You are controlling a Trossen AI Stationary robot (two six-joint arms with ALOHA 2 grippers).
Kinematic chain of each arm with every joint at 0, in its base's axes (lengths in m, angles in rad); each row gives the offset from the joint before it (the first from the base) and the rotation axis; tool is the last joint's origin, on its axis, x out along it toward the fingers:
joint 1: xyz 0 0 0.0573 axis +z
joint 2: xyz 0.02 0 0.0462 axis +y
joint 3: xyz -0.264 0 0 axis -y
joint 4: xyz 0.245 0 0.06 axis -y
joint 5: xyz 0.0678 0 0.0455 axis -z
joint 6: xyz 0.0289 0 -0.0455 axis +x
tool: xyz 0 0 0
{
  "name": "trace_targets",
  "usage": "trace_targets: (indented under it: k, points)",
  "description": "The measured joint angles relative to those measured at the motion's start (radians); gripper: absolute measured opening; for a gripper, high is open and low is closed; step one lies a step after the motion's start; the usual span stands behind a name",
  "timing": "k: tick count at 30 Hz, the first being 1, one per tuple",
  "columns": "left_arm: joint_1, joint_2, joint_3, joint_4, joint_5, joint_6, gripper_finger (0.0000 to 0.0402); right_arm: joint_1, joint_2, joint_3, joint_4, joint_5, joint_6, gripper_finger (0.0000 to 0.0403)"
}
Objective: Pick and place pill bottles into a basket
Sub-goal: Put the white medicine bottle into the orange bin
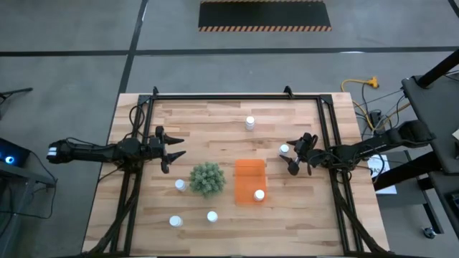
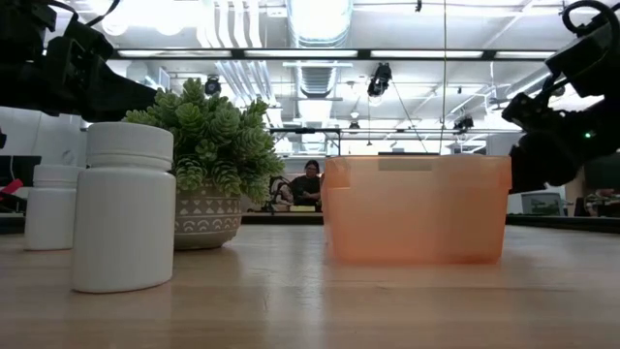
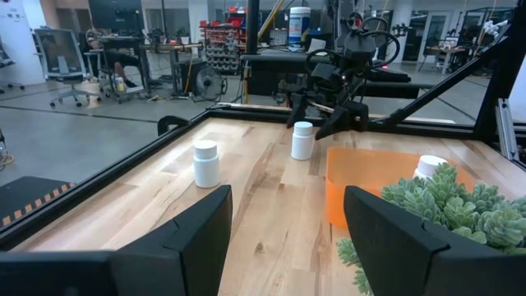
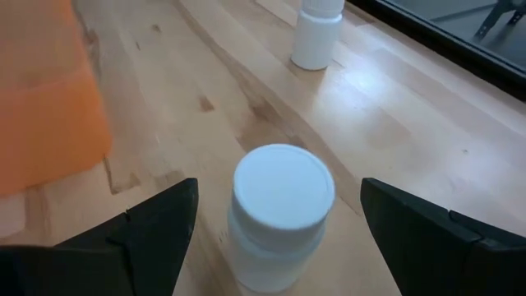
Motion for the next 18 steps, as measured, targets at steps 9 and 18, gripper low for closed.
trace_targets:
  k: [9,18]
  points:
    - [0.0,0.0,0.0,0.0,0.0,0.0,0.0218,-0.003,0.021,0.0,0.008,0.007,-0.001,0.0328]
    - [0.0,0.0,0.0,0.0,0.0,0.0,0.0218,-0.003,0.02,0.0,0.009,0.007,-0.009,0.0294]
